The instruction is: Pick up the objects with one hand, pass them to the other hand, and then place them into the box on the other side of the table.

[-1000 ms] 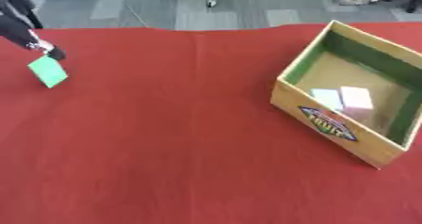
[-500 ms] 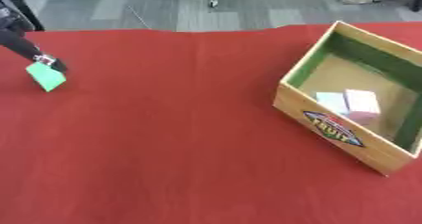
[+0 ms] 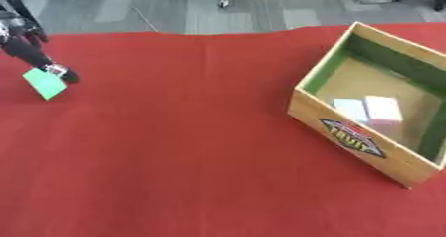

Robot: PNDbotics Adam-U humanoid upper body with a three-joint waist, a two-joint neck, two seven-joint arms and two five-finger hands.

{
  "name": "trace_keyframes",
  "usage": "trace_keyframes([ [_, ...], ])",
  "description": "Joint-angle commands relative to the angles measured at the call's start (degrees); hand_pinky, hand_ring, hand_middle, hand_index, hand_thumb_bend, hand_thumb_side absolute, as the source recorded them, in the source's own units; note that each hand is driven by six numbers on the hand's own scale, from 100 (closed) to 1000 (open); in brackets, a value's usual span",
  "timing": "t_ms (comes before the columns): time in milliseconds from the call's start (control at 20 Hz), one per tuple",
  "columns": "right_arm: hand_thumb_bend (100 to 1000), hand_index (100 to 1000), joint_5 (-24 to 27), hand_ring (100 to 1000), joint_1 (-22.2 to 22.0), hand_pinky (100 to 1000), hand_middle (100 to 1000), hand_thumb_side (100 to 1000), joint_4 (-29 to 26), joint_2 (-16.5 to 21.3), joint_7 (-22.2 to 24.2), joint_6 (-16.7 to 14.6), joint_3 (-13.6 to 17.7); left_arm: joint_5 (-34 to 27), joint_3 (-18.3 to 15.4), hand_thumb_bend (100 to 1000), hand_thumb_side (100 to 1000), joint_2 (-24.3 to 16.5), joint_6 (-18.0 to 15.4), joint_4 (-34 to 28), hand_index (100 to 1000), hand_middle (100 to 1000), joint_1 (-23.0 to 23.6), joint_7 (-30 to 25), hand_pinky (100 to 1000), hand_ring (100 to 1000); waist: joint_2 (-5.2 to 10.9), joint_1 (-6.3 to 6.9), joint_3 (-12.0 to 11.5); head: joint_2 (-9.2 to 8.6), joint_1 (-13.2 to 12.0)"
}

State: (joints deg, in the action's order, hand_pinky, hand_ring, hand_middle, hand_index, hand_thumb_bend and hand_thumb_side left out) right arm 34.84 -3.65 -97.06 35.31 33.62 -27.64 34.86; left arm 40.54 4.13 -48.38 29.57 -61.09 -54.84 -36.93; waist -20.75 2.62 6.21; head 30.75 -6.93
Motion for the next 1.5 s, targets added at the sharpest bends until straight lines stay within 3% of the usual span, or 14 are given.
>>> trace_keyframes([
  [50, 100, 1000, -1.0, 1000, -0.3, 891, 849, 470, -0.3, 0.7, 0.3, -0.6, 0.4, 0.9, -1.5, 882, 162, -3.3, 1.2, -0.1, 833, 758, -0.5, 0.2, 853, 822, 0.63, -0.19, 0.1, -1.19, -0.2],
  [900, 100, 1000, -5.2, 1000, 0.0, 892, 845, 470, 0.7, -2.6, 1.2, -1.8, 0.3, 5.2, -4.5, 758, 100, -5.1, 9.2, 4.0, 797, 784, 1.3, 7.1, 847, 838, -2.01, -0.22, 1.6, -3.45, -3.1],
  [1200, 100, 1000, -5.5, 1000, 0.5, 893, 844, 470, 0.7, -3.0, 1.4, -1.9, 0.1, 5.4, -4.4, 715, 100, -4.5, 10.0, 4.7, 788, 795, 1.6, 6.9, 851, 846, -2.57, -0.28, 2.1, -3.69, -3.6],
  [1450, 100, 1000, -6.2, 1000, 0.7, 896, 843, 440, 1.0, -3.6, 1.6, -1.9, 0.1, 5.1, -4.4, 634, 100, -4.0, 10.4, 5.2, 776, 803, 1.6, 6.4, 854, 852, -2.95, -0.28, 2.3, -3.87, -3.9],
  [1500, 100, 1000, -6.3, 1000, 0.7, 896, 843, 470, 1.1, -3.7, 1.6, -1.8, 0.1, 5.1, -4.4, 599, 100, -3.9, 10.4, 5.4, 770, 808, 1.6, 6.3, 856, 855, -3.02, -0.29, 2.3, -3.85, -4.0],
])
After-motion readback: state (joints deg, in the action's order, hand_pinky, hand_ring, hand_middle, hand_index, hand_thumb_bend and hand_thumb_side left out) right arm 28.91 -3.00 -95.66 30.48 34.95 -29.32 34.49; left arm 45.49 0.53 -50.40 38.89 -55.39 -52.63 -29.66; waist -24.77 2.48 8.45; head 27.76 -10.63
